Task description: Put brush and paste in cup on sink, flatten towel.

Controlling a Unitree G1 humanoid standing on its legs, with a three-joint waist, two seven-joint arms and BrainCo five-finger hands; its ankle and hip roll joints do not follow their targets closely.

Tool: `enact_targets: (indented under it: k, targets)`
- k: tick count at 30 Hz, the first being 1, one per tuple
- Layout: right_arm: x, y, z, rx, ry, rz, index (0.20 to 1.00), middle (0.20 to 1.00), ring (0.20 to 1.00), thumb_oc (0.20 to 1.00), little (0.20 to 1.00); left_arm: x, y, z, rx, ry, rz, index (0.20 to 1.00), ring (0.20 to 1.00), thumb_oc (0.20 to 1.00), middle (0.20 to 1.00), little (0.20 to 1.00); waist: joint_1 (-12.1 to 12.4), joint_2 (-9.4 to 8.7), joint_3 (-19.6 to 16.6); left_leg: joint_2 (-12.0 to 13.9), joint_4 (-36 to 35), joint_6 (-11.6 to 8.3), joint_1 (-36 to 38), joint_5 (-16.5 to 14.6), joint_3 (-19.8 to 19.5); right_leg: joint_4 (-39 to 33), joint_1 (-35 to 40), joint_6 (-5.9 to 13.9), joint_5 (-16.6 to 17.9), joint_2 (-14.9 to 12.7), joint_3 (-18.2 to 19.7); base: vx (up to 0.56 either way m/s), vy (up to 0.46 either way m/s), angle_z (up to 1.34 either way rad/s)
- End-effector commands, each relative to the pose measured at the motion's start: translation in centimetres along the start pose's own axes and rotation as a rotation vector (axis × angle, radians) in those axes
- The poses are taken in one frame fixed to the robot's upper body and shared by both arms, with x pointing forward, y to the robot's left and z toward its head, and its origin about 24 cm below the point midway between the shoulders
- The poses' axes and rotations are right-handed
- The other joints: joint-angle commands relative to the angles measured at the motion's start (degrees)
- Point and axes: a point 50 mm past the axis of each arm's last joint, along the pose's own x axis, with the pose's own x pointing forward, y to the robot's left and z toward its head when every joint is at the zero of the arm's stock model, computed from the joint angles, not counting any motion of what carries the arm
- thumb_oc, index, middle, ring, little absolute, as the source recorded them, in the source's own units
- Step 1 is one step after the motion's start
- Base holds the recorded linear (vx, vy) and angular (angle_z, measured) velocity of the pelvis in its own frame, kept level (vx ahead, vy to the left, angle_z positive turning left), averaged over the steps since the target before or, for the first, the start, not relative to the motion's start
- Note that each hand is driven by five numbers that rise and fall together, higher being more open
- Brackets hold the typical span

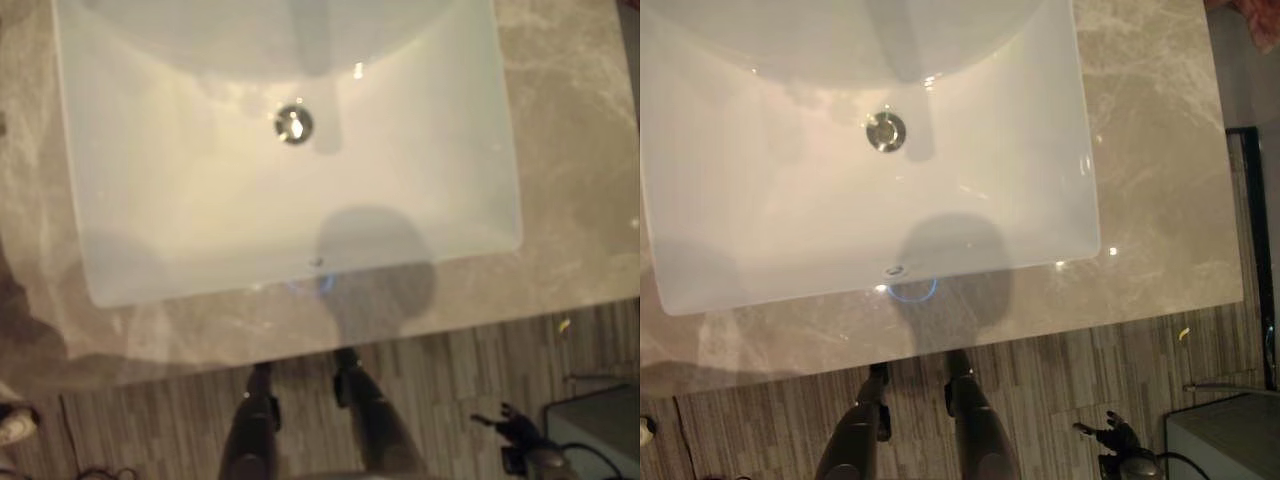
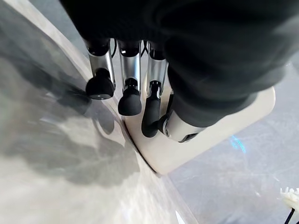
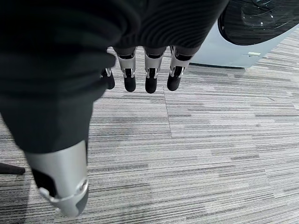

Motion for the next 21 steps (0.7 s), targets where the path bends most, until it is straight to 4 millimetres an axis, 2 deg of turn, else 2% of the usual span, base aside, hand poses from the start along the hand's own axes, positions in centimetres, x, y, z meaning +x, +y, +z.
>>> enact_targets:
  k: [1,7,14,21]
  targets:
    - [-0.9,-3.1,-2.6,-0.035,0.095,-0.087,1.0,1.0,1.0,1.0,1.0,-0.1,-2.0,-0.8,0.018,0.024,-0.07,0.2,0.2,0.2,0.2,0.2,-1.5,1.59,-2.5,3.5,0.7,-1.94,2.9,-1.0,-5.0,-0.2,-0.5,7.16,-0.2,-4.0,-0.9,0.0,0.0,0.0]
    - [-0.9,-3.2,-2.5,-0.041,0.095,-0.092,1.0,1.0,1.0,1.0,1.0,0.1,-3.1,-0.6,0.004,0.015,-0.099,0.2,0.2,0.2,0.2,0.2,-1.6,1.62,-2.6,3.5,0.7,-1.87,2.6,-1.0,-5.0,-0.2,-0.7,7.17,0.0,-3.9,-0.8,0.0,0.0,0.0]
    - [-0.7,-3.1,-2.1,-0.054,0.091,-0.092,1.0,1.0,1.0,1.0,1.0,0.5,-5.6,-0.7,-0.033,0.026,-0.145,0.2,0.2,0.2,0.2,0.2,-2.1,1.49,-3.1,3.5,0.7,-1.92,2.7,-1.1,-5.0,-0.2,-0.5,7.09,0.0,-3.9,-0.9,0.0,0.0,0.0]
    - [-0.8,-3.2,-2.2,-0.059,0.1,-0.098,1.0,1.0,1.0,1.0,1.0,0.1,-6.8,-1.0,-0.033,0.035,-0.192,0.2,0.2,0.2,0.2,0.2,-2.1,1.65,-3.4,3.7,0.7,-1.93,3.1,-1.0,-4.8,-0.2,0.1,7.02,-0.1,-3.9,-0.7,0.0,0.0,0.0]
